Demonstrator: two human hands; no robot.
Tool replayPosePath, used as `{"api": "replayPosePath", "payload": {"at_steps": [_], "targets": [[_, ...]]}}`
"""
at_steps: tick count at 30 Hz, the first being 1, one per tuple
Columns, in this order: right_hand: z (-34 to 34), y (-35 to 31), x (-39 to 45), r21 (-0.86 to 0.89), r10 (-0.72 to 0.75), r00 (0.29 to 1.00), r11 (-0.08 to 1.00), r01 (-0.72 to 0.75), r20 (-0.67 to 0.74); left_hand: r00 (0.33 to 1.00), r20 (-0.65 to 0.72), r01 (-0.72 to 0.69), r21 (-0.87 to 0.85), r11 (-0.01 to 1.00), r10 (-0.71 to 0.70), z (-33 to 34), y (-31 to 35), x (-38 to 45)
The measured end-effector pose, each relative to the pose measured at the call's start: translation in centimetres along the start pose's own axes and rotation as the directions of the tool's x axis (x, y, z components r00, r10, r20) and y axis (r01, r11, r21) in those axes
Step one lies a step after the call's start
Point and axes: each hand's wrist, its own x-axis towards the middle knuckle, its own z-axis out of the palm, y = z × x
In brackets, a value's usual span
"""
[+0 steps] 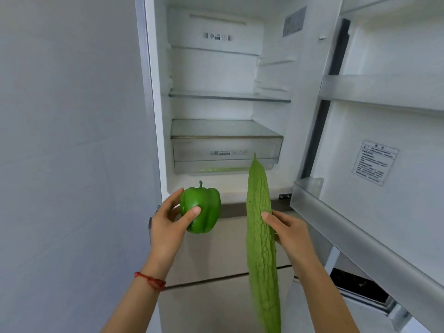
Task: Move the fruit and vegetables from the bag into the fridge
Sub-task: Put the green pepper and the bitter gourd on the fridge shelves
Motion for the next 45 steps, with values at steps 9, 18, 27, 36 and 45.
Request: {"api": "replayPosePath", "payload": {"at_steps": [9,18,27,36,45], "targets": [[-0.8,-0.4,12.8,0.055,-0.006,1.0,0.998,0.005,0.026,0.995,-0.02,-0.099,0.019,0.995,0.099,5.3,-2.1,10.5],[-0.1,-1.1,21.8,0.145,0.019,0.999,0.989,-0.027,0.05,0.981,-0.091,-0.167,0.025,0.986,0.169,8.0,-3.1,17.3],[1.3,-2.6,27.4,0.107,0.05,0.999,0.993,-0.052,0.021,0.981,-0.083,-0.178,-0.033,0.983,0.175,9.0,-4.1,21.7],[3.4,-5.9,34.3,0.045,0.029,0.999,0.999,-0.028,-0.021,0.974,-0.094,-0.212,-0.054,0.976,0.207,8.4,-4.1,25.4],[4.9,-6.7,40.9,-0.047,0.043,0.999,0.998,-0.044,-0.022,0.963,-0.092,-0.257,-0.041,0.965,0.253,7.7,-4.4,27.6]]}}
